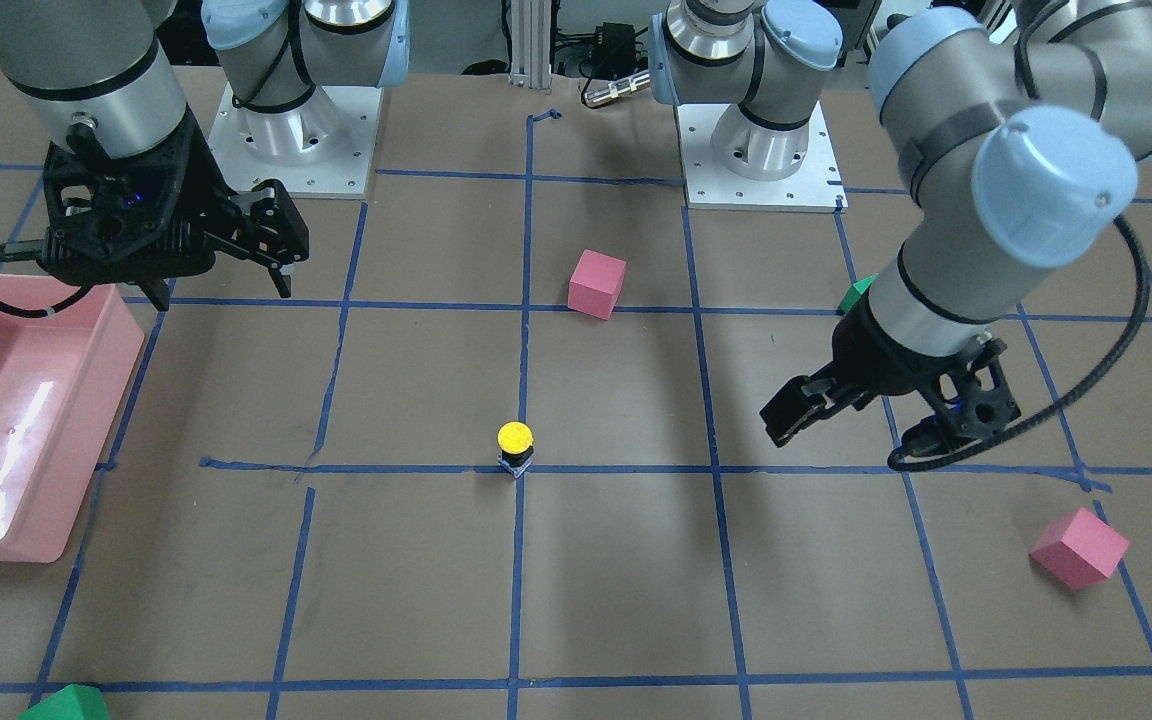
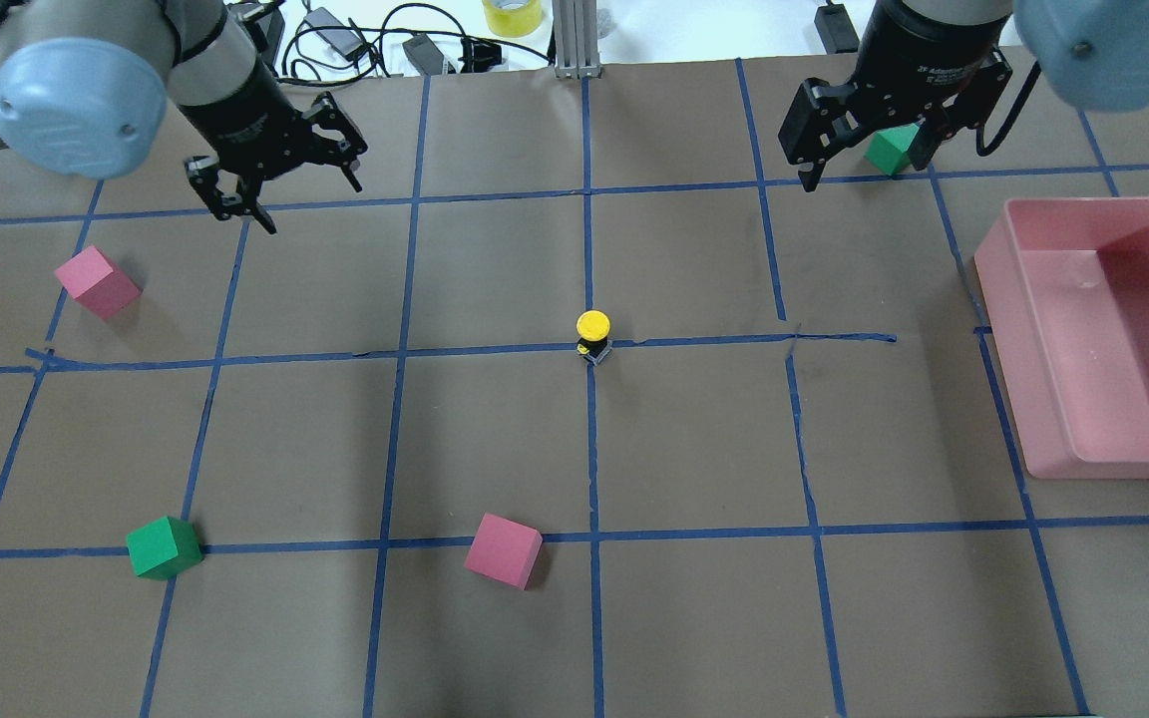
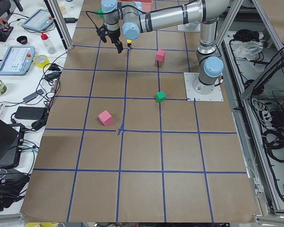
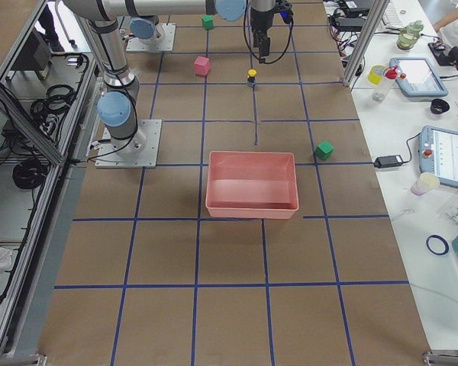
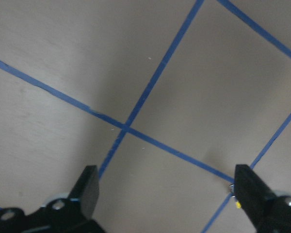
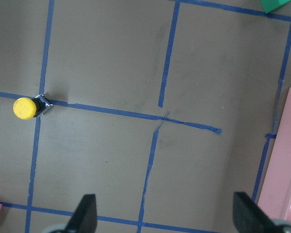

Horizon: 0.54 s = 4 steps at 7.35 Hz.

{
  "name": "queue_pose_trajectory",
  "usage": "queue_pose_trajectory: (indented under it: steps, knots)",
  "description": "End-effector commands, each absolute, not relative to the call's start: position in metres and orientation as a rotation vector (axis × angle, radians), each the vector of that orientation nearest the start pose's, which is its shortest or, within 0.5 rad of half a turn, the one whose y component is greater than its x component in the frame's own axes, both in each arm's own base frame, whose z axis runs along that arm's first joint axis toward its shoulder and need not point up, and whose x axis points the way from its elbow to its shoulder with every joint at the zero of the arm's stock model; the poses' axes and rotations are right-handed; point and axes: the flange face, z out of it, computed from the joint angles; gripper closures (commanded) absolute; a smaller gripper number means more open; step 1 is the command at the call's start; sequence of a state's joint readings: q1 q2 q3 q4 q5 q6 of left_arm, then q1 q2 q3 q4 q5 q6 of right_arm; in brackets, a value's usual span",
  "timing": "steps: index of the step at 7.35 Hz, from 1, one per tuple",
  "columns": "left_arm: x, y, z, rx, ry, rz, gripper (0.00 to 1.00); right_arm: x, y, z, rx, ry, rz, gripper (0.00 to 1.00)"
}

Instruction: Align button upright

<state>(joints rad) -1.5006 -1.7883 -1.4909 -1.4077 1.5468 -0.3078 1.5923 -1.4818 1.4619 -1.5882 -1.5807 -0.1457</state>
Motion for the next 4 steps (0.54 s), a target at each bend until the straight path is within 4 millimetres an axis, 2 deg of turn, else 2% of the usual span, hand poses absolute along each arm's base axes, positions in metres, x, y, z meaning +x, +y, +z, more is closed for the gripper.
queue_pose_trajectory:
  steps: [1,2,3,4]
  knots:
    - [-0.088,-0.545,0.493,-0.347,3.093,-0.093,0.00,0.144,-0.530,0.498,-0.263,3.142,-0.059,0.00]
    - [-0.093,-0.528,0.514,-0.298,3.096,-0.137,0.00,0.144,-0.530,0.498,-0.263,3.143,-0.057,0.00]
    - [-0.094,-0.517,0.526,-0.307,3.112,-0.175,0.00,0.144,-0.530,0.498,-0.263,3.142,-0.057,0.00]
    - [-0.090,-0.515,0.525,-0.298,3.073,-0.182,0.00,0.144,-0.530,0.498,-0.263,3.142,-0.057,0.00]
